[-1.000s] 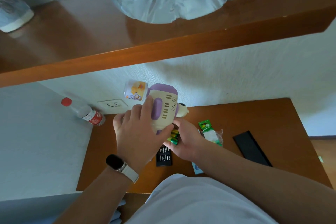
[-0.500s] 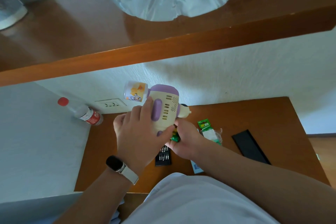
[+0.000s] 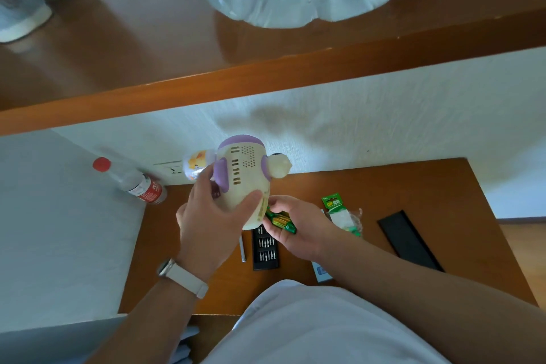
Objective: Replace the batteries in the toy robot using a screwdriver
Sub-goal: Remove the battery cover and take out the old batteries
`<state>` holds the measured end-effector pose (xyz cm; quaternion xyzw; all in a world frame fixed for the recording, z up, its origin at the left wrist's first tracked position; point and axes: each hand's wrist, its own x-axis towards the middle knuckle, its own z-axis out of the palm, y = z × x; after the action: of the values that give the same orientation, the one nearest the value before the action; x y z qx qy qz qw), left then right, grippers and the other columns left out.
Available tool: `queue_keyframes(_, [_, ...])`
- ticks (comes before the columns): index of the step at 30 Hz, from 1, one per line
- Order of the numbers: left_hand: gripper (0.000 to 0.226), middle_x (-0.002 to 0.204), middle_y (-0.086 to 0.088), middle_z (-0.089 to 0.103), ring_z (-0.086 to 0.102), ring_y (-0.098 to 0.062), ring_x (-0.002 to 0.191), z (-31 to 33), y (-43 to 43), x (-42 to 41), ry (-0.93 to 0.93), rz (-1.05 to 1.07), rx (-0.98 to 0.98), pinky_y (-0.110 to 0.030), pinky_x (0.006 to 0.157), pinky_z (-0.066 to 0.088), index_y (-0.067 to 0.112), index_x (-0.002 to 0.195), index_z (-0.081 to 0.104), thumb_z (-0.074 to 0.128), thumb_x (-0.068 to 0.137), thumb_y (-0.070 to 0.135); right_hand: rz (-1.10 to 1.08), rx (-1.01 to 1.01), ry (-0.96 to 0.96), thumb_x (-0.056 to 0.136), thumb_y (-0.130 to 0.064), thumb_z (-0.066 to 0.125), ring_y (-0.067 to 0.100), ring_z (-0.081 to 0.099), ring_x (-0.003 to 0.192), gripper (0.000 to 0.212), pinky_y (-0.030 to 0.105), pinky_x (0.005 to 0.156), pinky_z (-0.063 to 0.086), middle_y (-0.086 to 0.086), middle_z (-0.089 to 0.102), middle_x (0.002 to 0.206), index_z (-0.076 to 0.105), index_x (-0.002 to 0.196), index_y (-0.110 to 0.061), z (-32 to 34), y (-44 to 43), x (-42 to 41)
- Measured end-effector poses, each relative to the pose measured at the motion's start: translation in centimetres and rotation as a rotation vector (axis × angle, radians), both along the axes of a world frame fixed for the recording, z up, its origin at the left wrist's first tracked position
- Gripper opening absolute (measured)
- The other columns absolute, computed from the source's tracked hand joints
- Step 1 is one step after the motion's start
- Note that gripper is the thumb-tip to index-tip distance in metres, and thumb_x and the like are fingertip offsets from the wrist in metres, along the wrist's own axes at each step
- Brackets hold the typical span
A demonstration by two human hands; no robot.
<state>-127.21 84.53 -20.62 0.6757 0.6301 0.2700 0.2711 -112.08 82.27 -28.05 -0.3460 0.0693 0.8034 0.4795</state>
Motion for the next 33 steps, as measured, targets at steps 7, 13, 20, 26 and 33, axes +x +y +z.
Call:
queue_keyframes(7, [0.062,0.105,0.009,0.072,0.072,-0.015,0.099,-1.5,0.5,-4.7,-0.506,0.069,-0.279,-0.033,0.075,0.063,0.034,0.119,0.059,0.071,0.066,0.062,0.024,0.027,0.061,0.086,0.007,0.052,0.023,0.067,0.076,0.036,0.031,0.070,0.058,0.021,0.066,0.103,0.071,0.116,0.001,1.2,-0.7,-2.2])
queue_keyframes(13, [0.032,0.118,0.001,0.069,0.067,-0.023,0.114,-3.1,0.5,-9.7,-0.659,0.019,-0.349,-0.040,0.087,0.061,0.030,0.130,0.055,0.059,0.098,0.033,0.087,0.044,-0.056,0.089,-0.013,0.065,0.022,0.061,0.073,0.021,0.029,0.062,0.055,0.015,0.063,0.086,0.066,0.107,-0.001,2.5,-0.9,-5.9])
queue_keyframes(20, [0.069,0.131,-0.013,0.064,0.060,-0.041,0.121,-4.7,1.4,-16.3,-0.743,0.031,-0.364,-0.059,0.102,0.050,0.022,0.140,0.051,0.061,0.082,0.057,0.129,-0.040,-0.186,0.086,-0.031,0.073,0.019,0.063,0.074,0.023,0.028,0.062,0.056,0.010,0.065,0.086,0.072,0.083,-0.008,2.8,-0.2,-11.1])
queue_keyframes(26, [0.061,0.135,-0.020,0.060,0.056,-0.049,0.122,-8.3,2.2,-21.4,-0.807,0.090,-0.420,-0.068,0.103,0.044,0.022,0.144,0.048,0.061,0.091,0.048,0.097,-0.082,-0.242,0.071,-0.016,0.083,0.023,0.068,0.085,0.037,0.030,0.065,0.057,0.018,0.064,0.108,0.075,0.105,-0.004,2.0,-0.2,-14.5])
queue_keyframes(33, [0.059,0.136,-0.014,0.061,0.057,-0.044,0.124,-13.2,3.4,-24.3,-0.864,0.138,-0.500,-0.066,0.106,0.043,0.026,0.143,0.047,0.067,0.090,0.044,-0.025,-0.179,-0.175,0.070,-0.009,0.077,0.035,0.069,0.106,0.038,0.038,0.072,0.060,0.026,0.069,0.116,0.074,0.105,0.004,0.7,-1.0,-17.0])
